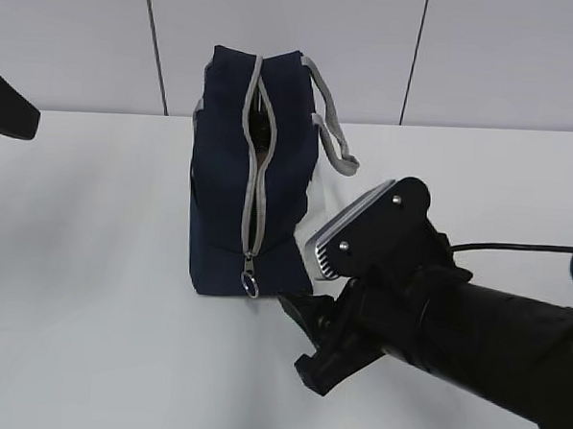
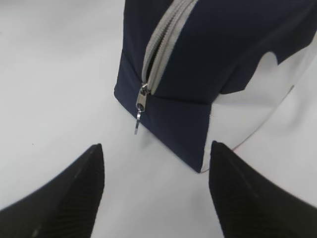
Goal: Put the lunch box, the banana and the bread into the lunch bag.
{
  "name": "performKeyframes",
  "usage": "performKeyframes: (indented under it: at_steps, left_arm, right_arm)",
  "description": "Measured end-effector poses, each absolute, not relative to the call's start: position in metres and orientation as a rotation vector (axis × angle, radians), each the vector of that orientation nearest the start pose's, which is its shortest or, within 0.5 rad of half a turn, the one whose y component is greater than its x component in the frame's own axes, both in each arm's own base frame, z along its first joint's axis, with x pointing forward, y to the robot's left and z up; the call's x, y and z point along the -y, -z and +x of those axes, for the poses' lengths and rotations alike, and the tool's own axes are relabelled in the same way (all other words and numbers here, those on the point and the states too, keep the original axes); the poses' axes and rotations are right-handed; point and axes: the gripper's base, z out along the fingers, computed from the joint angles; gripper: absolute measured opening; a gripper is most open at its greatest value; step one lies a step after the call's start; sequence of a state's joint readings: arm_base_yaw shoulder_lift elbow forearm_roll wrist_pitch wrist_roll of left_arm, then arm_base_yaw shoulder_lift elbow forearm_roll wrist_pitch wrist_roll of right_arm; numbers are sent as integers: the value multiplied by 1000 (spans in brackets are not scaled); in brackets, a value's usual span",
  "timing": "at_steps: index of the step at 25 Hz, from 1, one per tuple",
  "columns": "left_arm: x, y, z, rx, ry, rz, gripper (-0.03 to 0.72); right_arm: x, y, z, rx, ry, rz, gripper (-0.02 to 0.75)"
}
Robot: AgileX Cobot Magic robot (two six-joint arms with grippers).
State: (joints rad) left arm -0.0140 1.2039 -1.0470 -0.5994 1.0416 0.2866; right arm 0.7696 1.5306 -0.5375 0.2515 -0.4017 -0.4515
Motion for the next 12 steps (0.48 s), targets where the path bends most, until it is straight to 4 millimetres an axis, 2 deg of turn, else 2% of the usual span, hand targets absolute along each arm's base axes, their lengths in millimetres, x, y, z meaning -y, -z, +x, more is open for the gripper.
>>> performKeyframes:
  at_steps: [3,8,12]
  left_arm:
    - [48,-337,227,-2535,679,145,465]
    - [48,-337,227,-2535,679,145,460]
    - [47,-337,228,-2524,673,138,459]
  right_arm:
    - [-192,-167,209,-1871,-258,-936,481]
    - [-199,-146,213,-1882,-296,-931,393]
    - [-209,-140,222,-1879,-341,-926,364]
